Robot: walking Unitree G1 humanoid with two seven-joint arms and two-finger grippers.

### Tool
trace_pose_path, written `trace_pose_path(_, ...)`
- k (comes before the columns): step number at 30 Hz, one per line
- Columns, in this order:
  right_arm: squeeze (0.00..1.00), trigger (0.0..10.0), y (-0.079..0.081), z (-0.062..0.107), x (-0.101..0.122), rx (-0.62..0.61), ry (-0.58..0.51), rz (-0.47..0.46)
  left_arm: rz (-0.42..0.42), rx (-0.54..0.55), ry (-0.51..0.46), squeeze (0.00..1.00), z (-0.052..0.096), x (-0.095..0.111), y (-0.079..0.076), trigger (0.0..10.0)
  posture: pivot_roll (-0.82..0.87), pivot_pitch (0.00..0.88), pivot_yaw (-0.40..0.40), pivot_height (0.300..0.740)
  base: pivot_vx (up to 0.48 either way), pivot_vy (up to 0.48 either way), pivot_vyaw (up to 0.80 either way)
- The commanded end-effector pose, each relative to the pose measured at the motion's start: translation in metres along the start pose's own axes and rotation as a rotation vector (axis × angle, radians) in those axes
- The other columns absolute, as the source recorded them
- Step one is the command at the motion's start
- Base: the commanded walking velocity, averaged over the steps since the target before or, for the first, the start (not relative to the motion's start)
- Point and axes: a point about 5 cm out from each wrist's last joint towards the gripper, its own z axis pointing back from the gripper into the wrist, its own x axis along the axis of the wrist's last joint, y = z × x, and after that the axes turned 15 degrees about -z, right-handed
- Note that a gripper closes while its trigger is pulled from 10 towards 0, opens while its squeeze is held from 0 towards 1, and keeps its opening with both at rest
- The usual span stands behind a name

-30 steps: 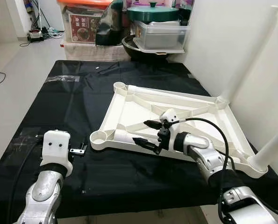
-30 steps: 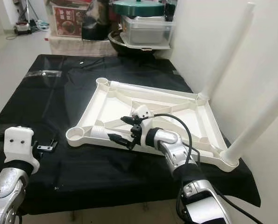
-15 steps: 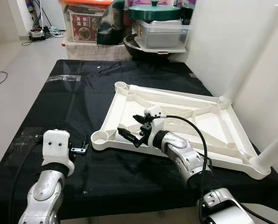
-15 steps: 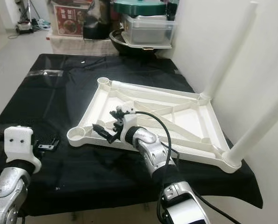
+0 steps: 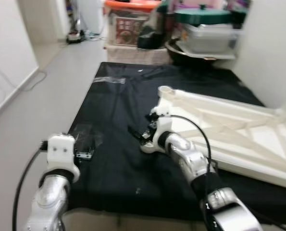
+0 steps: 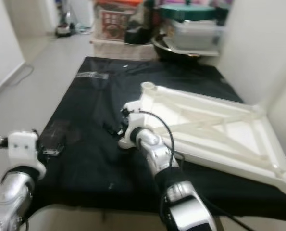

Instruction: Building children table

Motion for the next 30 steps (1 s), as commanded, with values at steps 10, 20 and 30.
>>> trace_pose_path(10,0.0,10.0,-0.022,-0.005,0.002,-0.257,0.035,-0.114,0.017,-0.006,-0.002,0.0,-0.001,0.001,-0.002,10.0,0.1,0.0,-0.104,0.74,0.0,0.0,0.0)
trace_pose_path(20,0.0,10.0,-0.03,-0.011,-0.001,-0.437,0.076,-0.239,0.001,-0.017,-0.001,0.0,-0.003,0.001,-0.006,10.0,0.11,0.0,-0.106,0.74,0.0,0.0,0.0)
trace_pose_path(30,0.0,10.0,-0.019,-0.02,-0.006,-0.421,0.147,-0.215,-0.003,-0.015,-0.007,0.0,-0.003,0.002,-0.008,10.0,0.13,0.0,-0.125,0.74,0.0,0.0,0.0)
